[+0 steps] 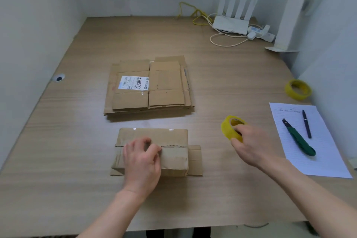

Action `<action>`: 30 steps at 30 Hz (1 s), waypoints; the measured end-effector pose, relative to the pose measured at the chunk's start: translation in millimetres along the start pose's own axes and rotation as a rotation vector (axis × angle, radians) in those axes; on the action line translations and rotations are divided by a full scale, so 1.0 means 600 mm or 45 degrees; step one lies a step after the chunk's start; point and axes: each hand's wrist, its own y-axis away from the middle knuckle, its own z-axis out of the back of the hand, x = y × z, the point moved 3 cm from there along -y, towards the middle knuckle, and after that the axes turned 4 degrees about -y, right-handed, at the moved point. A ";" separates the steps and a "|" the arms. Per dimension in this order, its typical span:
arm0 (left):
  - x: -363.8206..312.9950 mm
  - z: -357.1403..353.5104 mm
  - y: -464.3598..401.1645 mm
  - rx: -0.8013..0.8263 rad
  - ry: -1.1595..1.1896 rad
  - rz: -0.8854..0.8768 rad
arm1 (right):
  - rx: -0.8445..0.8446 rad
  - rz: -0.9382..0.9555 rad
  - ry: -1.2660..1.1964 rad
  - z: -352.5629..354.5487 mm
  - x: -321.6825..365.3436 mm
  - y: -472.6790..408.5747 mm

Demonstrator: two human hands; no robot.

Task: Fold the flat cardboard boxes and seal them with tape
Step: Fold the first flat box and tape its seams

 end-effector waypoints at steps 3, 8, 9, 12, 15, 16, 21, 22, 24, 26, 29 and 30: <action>0.004 0.004 -0.002 0.067 0.045 0.039 | 0.022 0.118 -0.424 0.024 0.101 -0.003; 0.008 0.021 -0.010 0.082 0.170 0.083 | 0.318 0.193 -1.008 0.022 0.219 0.000; 0.009 0.024 -0.012 0.089 0.185 0.094 | 0.368 0.204 -1.061 0.015 0.233 -0.001; 0.018 0.031 -0.018 0.156 0.206 0.153 | 0.487 0.192 -1.157 -0.012 0.261 -0.004; 0.031 0.037 -0.020 0.187 0.349 0.278 | 0.566 0.136 -1.251 -0.027 0.273 -0.010; 0.035 0.041 -0.021 0.185 0.434 0.323 | 0.575 0.119 -1.285 -0.029 0.275 -0.013; 0.042 0.053 -0.033 0.244 0.794 0.435 | 0.639 0.113 -1.387 -0.032 0.285 -0.021; 0.042 0.053 -0.036 0.271 0.853 0.463 | 0.653 0.119 -1.395 -0.035 0.286 -0.020; 0.040 0.056 -0.044 0.304 0.973 0.515 | 0.666 0.124 -1.412 -0.040 0.288 -0.021; 0.035 0.063 -0.053 0.326 1.092 0.538 | 0.659 0.136 -1.412 -0.045 0.287 -0.023; 0.028 0.072 -0.066 0.366 1.225 0.559 | 0.657 0.159 -1.394 -0.048 0.290 -0.025; 0.027 0.075 -0.069 0.369 1.241 0.565 | 0.659 0.167 -1.380 -0.048 0.291 -0.025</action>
